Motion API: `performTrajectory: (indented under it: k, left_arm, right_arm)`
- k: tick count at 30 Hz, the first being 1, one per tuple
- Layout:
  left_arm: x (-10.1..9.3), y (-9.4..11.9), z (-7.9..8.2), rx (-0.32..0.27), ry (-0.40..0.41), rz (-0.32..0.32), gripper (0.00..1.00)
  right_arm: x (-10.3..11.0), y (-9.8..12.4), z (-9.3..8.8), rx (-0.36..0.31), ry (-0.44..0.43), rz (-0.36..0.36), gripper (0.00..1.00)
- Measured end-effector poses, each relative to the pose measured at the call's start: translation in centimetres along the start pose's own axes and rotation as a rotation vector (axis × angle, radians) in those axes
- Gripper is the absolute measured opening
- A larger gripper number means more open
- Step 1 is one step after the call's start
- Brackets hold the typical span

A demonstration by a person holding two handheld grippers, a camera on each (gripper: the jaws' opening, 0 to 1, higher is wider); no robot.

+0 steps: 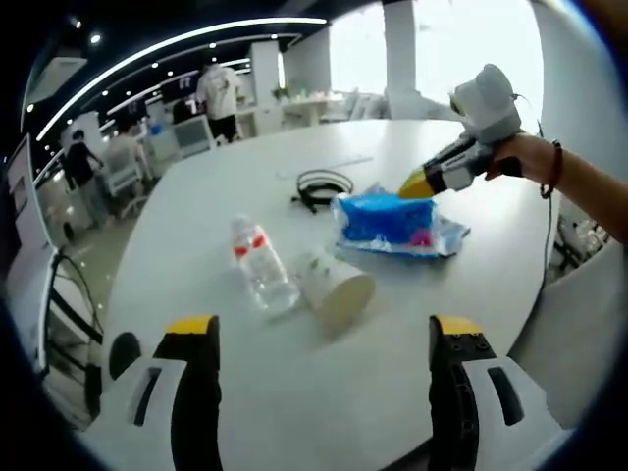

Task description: Arrange the tabletop items into an orderly group along one side of the table until the central work area is clear of visible clutter.

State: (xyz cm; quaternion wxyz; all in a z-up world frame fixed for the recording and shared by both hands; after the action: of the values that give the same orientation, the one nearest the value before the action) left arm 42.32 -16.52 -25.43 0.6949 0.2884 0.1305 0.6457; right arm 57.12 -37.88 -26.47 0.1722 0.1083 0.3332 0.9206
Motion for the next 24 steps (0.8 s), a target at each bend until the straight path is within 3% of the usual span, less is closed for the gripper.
performTrajectory:
  k: [3,9,14,17,24]
  left_arm:
    - [-0.1,0.0,0.0,0.000,-0.004,-0.004,0.83]
    - [-0.3,0.0,0.1,-0.001,-0.007,-0.005,0.82]
    - [-0.3,0.0,0.1,0.003,-0.011,-0.005,0.81]
    - [-0.3,-0.1,0.1,0.005,-0.014,0.001,0.81]
    - [-0.2,-0.2,0.0,0.013,-0.018,0.000,0.79]
  right_arm:
    - [0.0,0.5,-0.4,0.001,-0.020,0.035,0.01]
    - [-0.2,1.0,-1.5,0.085,0.049,0.070,0.01]
    - [-0.7,1.3,-2.3,0.128,0.076,0.079,0.01]
    - [-1.3,1.5,-2.7,0.152,0.091,0.049,0.01]
    - [-2.4,1.7,-3.4,0.155,0.029,0.038,0.01]
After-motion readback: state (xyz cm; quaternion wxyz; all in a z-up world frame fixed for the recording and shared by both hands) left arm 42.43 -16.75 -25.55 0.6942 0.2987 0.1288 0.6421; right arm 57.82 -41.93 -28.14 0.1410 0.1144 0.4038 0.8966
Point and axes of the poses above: the point that each gripper's makers call its tool centre point, and the gripper's own axes: y roughly backward along the fingers, x roughly to its left, z roughly out of its top, the point moved 7 cm from there along y, roughly backward along the fingers, and after that the axes turned 14 degrees about z, right-handed, at the moved point
